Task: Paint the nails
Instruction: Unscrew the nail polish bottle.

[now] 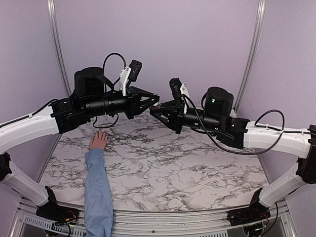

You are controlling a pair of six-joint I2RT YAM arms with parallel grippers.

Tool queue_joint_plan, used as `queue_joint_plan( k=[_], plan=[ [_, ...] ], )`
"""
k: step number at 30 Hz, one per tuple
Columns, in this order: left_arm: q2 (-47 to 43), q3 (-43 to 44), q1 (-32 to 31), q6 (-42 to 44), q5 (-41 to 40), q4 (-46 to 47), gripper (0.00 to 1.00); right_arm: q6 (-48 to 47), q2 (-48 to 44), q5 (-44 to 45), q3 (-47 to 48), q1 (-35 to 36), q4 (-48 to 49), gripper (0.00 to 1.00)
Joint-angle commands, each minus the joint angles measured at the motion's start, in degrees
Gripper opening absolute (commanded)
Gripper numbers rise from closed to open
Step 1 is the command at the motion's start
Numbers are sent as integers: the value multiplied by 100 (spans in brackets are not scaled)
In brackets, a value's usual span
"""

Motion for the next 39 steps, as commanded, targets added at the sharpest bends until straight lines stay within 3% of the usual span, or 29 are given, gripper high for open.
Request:
queue_joint_plan(
  k=[1,12,19,30,33,37,39],
  plan=[
    [182,267,-116,-103,-1258,-314,0,-374,210,1337,417,-77,31,0],
    [897,656,-607,-437,-3623,-147,0,-780,978,2988,810,194,540,0],
    [1278,807,-982,-630,-4661,95,0,-1067,1450,3753,1235,387,665,0],
    [1299,739,-1045,-655,-4973,223,0,-1103,1526,3903,1335,495,613,0],
    [1139,677,-1038,-470,-5056,239,10,-1101,1419,3884,1228,489,586,0],
    [772,475,-977,-148,-4961,388,40,-1071,1248,3829,1007,470,500,0],
    [586,402,-900,-47,-4767,389,48,-1067,1160,3766,901,461,457,0]
  ],
)
